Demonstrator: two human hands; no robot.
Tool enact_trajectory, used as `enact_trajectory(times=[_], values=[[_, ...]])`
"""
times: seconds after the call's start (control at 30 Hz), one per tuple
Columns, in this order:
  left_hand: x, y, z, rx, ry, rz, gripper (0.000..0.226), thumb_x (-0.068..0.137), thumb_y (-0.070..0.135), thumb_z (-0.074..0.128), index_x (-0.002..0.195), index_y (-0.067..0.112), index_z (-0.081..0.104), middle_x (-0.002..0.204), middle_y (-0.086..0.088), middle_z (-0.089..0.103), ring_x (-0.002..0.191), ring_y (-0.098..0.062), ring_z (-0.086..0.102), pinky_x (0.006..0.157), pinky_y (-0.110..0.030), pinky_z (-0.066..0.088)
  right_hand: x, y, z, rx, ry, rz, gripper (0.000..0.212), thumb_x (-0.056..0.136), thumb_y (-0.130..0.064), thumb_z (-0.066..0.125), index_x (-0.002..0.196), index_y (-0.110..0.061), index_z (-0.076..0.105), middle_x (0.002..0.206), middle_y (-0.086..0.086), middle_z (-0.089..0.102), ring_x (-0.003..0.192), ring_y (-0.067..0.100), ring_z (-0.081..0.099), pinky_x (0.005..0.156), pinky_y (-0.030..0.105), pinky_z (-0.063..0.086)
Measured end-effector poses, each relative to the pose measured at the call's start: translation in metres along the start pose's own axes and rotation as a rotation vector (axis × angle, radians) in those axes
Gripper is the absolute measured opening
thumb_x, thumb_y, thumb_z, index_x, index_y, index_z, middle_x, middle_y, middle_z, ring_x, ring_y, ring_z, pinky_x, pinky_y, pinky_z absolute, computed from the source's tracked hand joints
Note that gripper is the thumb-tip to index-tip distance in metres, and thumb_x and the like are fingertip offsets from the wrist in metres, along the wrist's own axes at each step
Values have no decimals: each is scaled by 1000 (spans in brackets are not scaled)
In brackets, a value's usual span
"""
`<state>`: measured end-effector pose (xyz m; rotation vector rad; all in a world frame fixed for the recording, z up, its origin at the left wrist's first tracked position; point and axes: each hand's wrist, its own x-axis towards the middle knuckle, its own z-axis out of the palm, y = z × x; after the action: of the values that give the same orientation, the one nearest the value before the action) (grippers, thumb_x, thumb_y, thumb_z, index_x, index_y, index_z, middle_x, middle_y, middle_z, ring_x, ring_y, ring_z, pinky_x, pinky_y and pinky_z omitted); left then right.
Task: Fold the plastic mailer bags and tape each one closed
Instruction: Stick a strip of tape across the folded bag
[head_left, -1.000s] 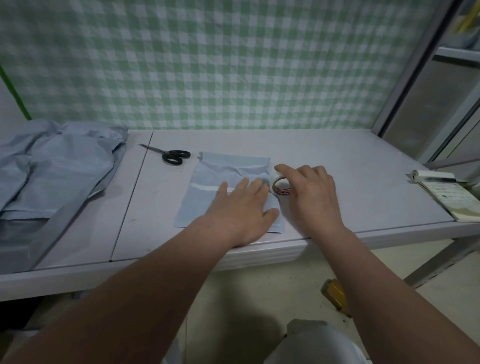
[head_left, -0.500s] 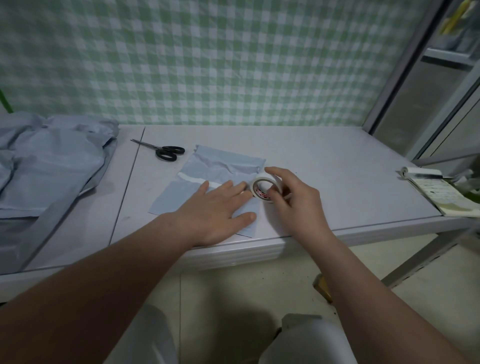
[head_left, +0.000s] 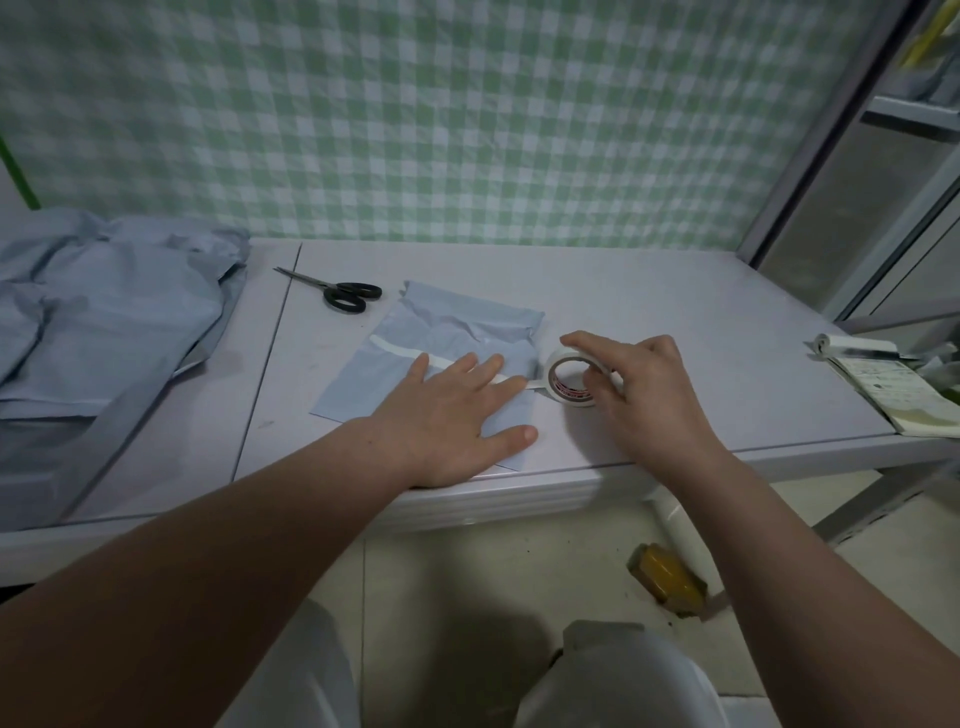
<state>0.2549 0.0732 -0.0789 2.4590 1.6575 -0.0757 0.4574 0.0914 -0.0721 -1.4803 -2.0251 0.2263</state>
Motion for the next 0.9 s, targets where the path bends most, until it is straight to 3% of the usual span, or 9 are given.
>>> enact_trajectory(times=[0.27,0.43,0.5,0.57,0.63,0.67,0.73,0.83,0.9], values=[[5,10,0,58,-48,-61,68,84,74,8,146,47,-2,158,6,-15,145,-18,-13,114,-56,-5,3,-7,4,-99,-20,23,44,92,-11,47,129,-33,55,106,0,68,107,23,37,83,35,41],[5,12,0,17,-39,-61,61,89,68,8,146,47,1,158,6,-13,145,-17,-13,115,-55,-7,-4,-12,16,-61,69,87,47,92,-7,41,132,-31,51,98,5,65,98,24,40,78,38,43],[5,9,-4,-67,-26,-53,56,93,62,12,147,45,9,159,6,-6,146,-16,-7,116,-52,-5,-9,-14,23,-39,101,108,49,93,-7,39,135,-30,46,91,5,63,91,23,41,73,37,41],[9,1,-8,-187,72,-72,53,96,55,25,146,36,26,158,2,17,144,-19,16,117,-45,11,-10,-14,27,-43,130,139,50,92,-8,39,137,-30,42,89,4,63,89,23,42,71,37,41],[14,-12,-11,-256,282,-138,45,96,42,38,137,23,45,142,-6,47,129,-26,43,103,-35,33,-9,-15,27,-44,147,158,51,91,-9,39,137,-29,41,92,4,64,91,25,44,74,39,43],[17,-20,-12,-228,377,-181,40,96,36,41,131,19,50,133,-9,55,121,-28,48,97,-34,36,-9,-15,27,-46,152,160,51,91,-10,40,138,-29,41,95,4,63,92,26,45,76,40,43],[23,-39,-14,-115,476,-274,36,95,29,40,127,17,51,132,-9,53,122,-28,45,101,-39,32,-10,-16,27,-55,159,154,51,91,-14,43,139,-28,39,103,4,62,96,26,47,79,40,43],[31,-69,-14,-35,398,-462,43,93,32,36,133,14,41,138,-9,40,130,-28,30,106,-53,22,-10,-17,30,-64,175,140,52,91,-23,47,141,-29,36,113,3,59,101,24,46,81,36,40],[32,-83,-12,-89,328,-566,46,94,34,35,134,11,38,138,-13,38,129,-32,32,105,-53,24,-11,-17,31,-58,182,133,54,91,-27,48,143,-30,34,119,2,56,105,22,44,82,33,37]])
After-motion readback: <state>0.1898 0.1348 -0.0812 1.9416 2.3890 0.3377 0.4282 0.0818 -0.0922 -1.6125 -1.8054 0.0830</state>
